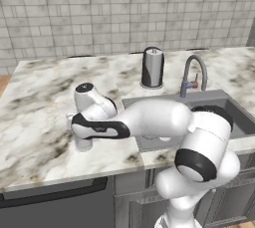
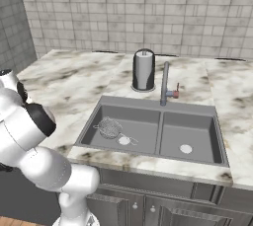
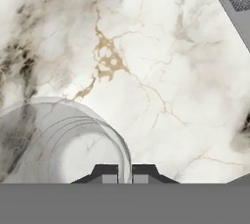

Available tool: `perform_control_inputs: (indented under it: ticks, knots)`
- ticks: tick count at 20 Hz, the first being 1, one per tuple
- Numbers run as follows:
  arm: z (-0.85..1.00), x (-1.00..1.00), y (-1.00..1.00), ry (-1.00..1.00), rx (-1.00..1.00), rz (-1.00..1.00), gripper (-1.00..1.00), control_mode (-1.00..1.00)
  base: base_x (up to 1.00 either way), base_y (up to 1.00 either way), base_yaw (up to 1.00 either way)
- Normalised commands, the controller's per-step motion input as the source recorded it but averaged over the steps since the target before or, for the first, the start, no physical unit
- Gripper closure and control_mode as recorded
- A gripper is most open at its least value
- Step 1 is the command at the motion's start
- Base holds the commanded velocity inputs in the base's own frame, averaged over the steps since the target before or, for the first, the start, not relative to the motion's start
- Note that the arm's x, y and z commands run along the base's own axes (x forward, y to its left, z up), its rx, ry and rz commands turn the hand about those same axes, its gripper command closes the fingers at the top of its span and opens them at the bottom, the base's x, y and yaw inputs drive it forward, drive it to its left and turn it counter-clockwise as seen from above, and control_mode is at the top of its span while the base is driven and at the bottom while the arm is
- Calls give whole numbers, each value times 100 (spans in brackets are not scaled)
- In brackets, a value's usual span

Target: Place the strainer in the left basin and the glass cup in the right basin of the sink.

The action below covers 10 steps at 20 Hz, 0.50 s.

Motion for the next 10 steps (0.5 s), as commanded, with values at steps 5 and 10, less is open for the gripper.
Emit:
perform_control_inputs:
  ticks: [5, 10]
  knots:
    - [36, -11, -32, 0, 0, -2, 100, -100, 0, 0, 0]
    - [37, -7, -35, 0, 1, -4, 100, -100, 0, 0, 0]
